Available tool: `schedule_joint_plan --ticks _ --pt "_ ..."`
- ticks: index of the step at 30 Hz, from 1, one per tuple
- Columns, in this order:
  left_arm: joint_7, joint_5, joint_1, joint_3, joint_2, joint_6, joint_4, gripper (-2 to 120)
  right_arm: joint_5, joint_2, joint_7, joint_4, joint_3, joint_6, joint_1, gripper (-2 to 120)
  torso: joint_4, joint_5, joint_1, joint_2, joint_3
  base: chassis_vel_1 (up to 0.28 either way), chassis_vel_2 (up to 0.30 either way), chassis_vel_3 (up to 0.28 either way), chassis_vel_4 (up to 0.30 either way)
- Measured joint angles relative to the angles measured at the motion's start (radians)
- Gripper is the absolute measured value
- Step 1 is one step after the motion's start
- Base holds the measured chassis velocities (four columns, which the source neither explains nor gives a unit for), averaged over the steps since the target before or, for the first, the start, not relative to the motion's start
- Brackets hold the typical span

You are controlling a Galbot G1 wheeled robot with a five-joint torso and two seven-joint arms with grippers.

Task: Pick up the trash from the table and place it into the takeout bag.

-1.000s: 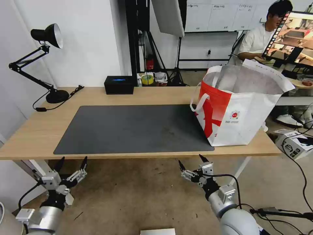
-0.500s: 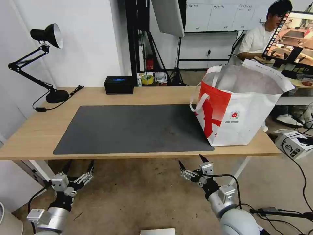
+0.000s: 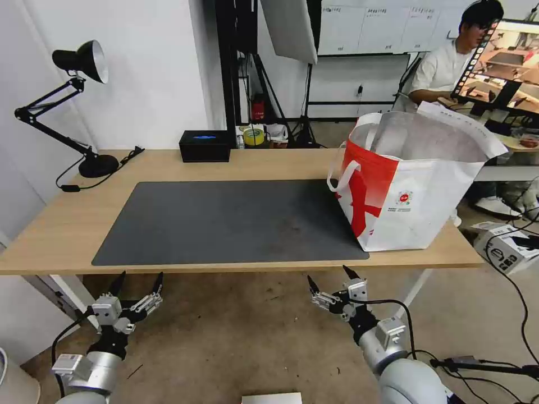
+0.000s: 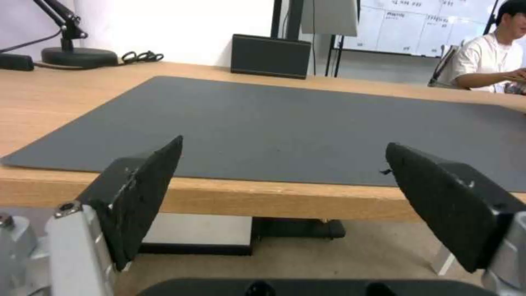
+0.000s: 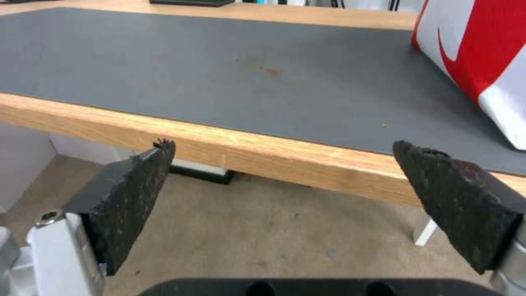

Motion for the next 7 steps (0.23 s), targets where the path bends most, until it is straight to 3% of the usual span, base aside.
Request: schedule_joint_plan --ticks 7 --pt "-0.001 0.0 0.0 0.0 0.0 0.0 0.0 100 0.0 0.0 0.0 0.0 0.0 0.0 0.0 100 0.0 0.0 0.0 0.0 0.0 0.0 0.0 0.0 0.0"
